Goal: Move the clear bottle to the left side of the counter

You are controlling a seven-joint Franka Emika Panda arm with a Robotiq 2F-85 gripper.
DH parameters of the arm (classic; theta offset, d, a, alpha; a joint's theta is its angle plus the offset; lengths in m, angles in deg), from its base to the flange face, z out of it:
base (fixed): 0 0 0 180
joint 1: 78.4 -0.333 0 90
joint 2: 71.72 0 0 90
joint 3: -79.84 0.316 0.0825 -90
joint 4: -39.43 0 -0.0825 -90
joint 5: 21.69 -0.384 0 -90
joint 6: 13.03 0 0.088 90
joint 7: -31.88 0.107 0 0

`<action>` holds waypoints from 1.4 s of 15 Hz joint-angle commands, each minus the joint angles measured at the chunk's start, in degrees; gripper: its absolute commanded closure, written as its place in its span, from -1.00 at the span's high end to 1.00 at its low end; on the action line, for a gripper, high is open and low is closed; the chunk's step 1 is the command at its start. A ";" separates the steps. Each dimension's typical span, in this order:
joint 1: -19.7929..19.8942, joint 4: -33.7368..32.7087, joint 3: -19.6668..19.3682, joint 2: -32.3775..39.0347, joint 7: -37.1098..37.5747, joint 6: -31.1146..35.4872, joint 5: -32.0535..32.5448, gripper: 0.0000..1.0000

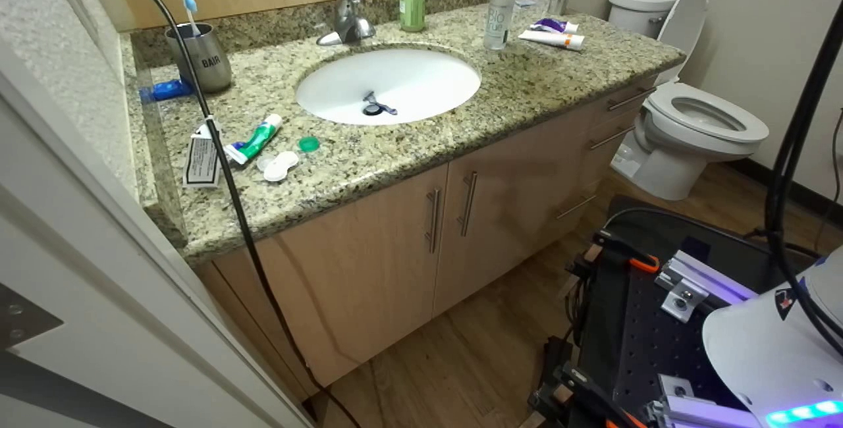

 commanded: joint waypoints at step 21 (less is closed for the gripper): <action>4.79 -5.55 2.57 -2.04 -1.36 -6.24 -9.56 1.00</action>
